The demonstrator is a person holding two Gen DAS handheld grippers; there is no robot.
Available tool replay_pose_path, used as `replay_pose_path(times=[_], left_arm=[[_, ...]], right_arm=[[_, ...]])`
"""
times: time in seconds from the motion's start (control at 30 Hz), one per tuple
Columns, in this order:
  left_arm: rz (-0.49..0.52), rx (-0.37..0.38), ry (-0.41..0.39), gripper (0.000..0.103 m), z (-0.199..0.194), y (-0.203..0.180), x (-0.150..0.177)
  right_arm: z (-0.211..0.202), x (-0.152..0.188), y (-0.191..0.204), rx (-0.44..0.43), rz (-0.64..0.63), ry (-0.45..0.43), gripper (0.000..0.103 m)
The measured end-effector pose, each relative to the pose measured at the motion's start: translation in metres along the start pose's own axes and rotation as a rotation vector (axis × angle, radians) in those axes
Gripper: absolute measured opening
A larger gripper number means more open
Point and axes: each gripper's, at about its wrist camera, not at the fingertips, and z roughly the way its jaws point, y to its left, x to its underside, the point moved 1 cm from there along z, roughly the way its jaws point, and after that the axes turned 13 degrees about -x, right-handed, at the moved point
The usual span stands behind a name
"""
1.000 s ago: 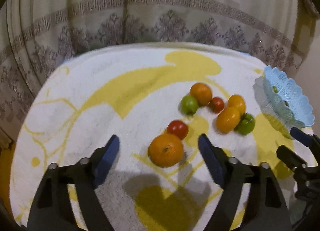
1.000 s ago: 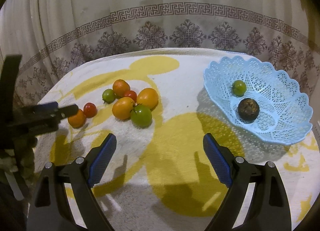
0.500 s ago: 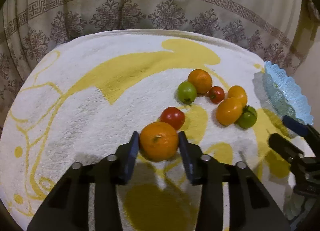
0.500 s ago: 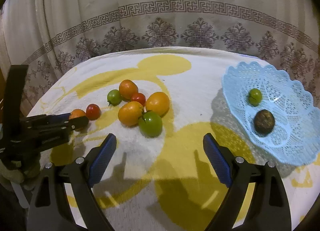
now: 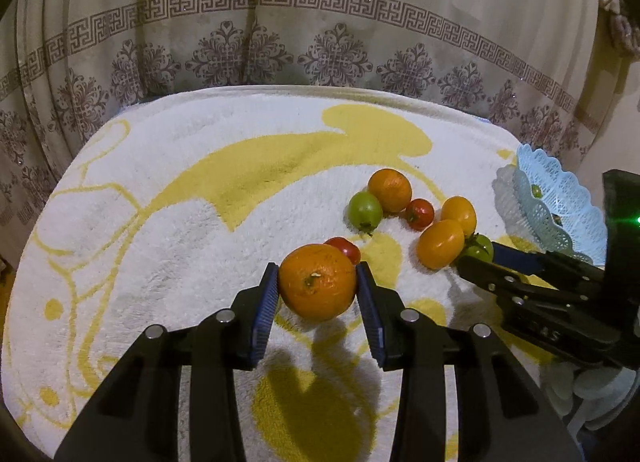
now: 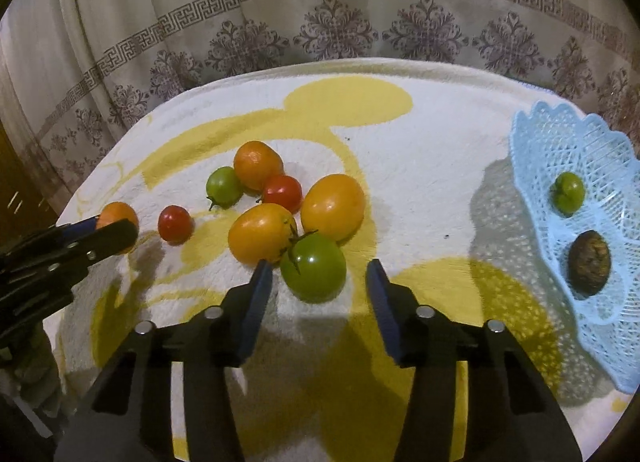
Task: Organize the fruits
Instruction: 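Grasp the large tangerine with the left tool while the right tool grasps a green tomato, then carry both fruits over the blue basket and open both tools to release them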
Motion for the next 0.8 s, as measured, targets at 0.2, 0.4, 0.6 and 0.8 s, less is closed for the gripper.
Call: replay_pose_path(times=[0.2,0.4,0.6,0.8], left_arm=[[-0.004,-0.001,0.002,0.039,0.000,0.000,0.000],[-0.009,-0.005,0.003,0.039,-0.001,-0.001,0.001],[-0.007,0.000,-0.001,0.039,-0.002,-0.003,0.000],[0.005,0.008,-0.010,0.039,-0.007,-0.009,0.001]], right_arm=[[0.005,-0.002,0.000,-0.002,-0.007,0.001,0.042],[0.000,0.000,0.003,-0.003,-0.013,-0.008,0.034],[-0.016,0.005,0.004,-0.003,0.001,-0.042,0.034],[-0.038,0.008,0.006,-0.010,0.008,-0.088,0.034]])
